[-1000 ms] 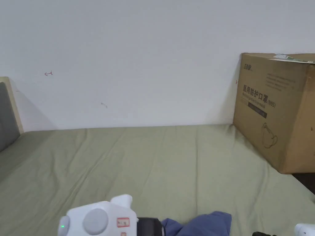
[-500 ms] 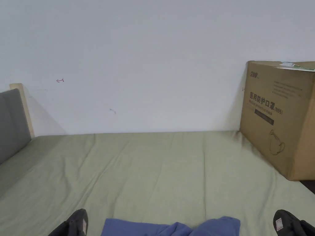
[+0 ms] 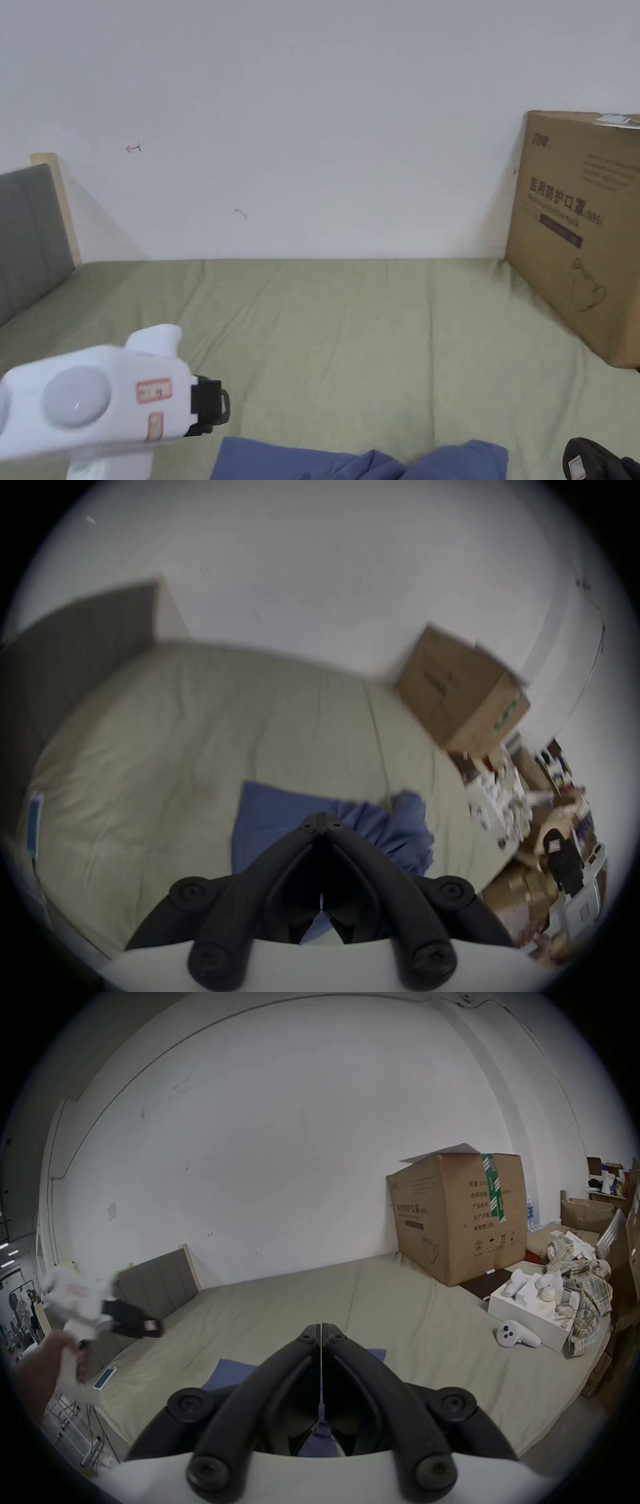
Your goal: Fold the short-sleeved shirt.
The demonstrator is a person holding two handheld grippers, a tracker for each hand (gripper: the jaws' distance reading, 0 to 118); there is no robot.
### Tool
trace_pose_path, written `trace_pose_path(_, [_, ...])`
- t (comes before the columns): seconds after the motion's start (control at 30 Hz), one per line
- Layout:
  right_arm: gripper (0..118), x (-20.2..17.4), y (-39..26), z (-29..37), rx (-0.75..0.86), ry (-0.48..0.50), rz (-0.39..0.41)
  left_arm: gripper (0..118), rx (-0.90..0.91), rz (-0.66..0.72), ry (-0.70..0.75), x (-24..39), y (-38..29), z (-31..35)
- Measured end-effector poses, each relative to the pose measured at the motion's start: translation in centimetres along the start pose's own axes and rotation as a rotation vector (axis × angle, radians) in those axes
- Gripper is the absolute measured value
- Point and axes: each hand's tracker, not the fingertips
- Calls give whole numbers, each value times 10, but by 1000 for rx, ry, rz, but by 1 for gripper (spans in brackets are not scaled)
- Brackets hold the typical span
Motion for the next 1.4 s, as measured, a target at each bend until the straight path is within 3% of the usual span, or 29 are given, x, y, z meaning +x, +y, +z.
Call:
trace_pose_path(0.03, [0,1,-3,-5,-17,10,3,0,-50,-34,14,-12,11,-27])
trace_pose_path(0.1, [0,3,-9,-15,-52,23,12,6,-98,-120,204,-28,24,-72])
trace_pose_path(0.13, [0,4,-12,-20,-71,25,20,33,-109,-131,233,-35,25,-93])
trace_pose_path(0.17, [0,5,-15,-24,-89,23,29,79,-129,-123,233,-43,29,-108])
trace_pose_path(0.2, [0,7,-18,-29,-110,21,37,85,-154,-91,225,-53,32,-127])
trace_pose_path(0.23, [0,9,-21,-35,-128,20,42,84,-190,-52,196,-61,32,-142])
trace_pose_path(0.3, [0,12,-26,-44,-159,14,38,98,-230,13,171,-73,30,-171])
trace_pose_path(0.37, [0,17,-31,-53,-189,12,28,100,-247,11,190,-82,24,-200])
trace_pose_path(0.53, [0,25,-44,-65,-250,-5,30,101,-283,-72,259,-91,2,-249])
trace_pose_path(0.6, [0,26,-48,-67,-266,-17,37,104,-234,-170,289,-83,-11,-248])
trace_pose_path(0.67, [0,29,-50,-69,-275,-20,27,100,-211,-158,299,-79,-15,-240])
trace_pose_path(0.7, [0,29,-51,-69,-281,-18,15,90,-174,-155,283,-79,-17,-231])
trace_pose_path(0.73, [0,30,-52,-71,-289,-16,3,74,-119,-185,279,-76,-23,-221])
trace_pose_path(0.8, [0,32,-51,-75,-299,-14,-11,1,-63,-252,322,-72,-28,-203])
trace_pose_path(0.93, [0,43,-37,-98,-310,21,-38,2,-2,-232,200,-64,-43,-161])
trace_pose_path(1.0, [1,54,-24,-128,-371,47,-61,2,46,-214,205,-60,-55,-138])
trace_pose_path(1.03, [12,60,-20,-144,-405,32,-81,2,64,-202,190,-59,-59,-129])
trace_pose_path(1.1, [102,74,-14,-192,-559,-1,-127,2,90,-179,147,-54,-65,-110])
trace_pose_path(1.13, [118,82,-16,-213,-651,6,-168,2,87,-174,138,-53,-68,-104])
trace_pose_path(1.17, [118,92,-20,-234,-738,18,-223,2,93,-167,129,-51,-71,-98])
trace_pose_path(1.23, [118,105,-29,-266,-807,-52,-303,2,96,-151,111,-48,-73,-88])
trace_pose_path(1.33, [118,121,-55,-311,-980,-150,-327,2,81,-133,91,-45,-77,-83])
trace_pose_path(1.4, [116,125,-68,-331,-1031,-184,-303,2,77,-132,97,-46,-80,-81])
